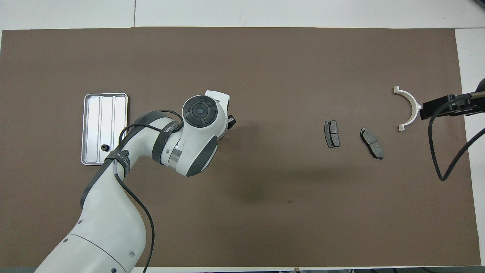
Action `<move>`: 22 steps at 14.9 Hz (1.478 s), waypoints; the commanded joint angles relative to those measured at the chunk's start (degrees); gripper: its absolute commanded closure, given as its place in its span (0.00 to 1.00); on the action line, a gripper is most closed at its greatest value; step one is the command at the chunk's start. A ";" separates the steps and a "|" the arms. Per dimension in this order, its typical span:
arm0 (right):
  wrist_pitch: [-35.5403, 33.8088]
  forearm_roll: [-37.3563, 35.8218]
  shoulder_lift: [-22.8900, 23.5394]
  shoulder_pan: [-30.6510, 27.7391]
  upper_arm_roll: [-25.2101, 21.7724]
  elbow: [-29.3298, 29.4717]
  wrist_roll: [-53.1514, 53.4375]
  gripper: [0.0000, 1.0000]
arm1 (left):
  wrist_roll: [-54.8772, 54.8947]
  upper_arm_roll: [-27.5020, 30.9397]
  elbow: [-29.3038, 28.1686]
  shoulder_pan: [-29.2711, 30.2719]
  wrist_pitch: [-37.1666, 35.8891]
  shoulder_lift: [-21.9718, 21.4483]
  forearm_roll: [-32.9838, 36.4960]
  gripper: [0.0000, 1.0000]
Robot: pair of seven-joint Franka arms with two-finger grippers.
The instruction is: Pick bearing gear from pile to tray
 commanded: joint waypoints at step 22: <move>0.54 -0.60 -0.77 1.32 0.02 -0.95 0.91 0.00 | 48.77 0.03 -7.76 34.89 1.67 -5.77 -0.49 0.99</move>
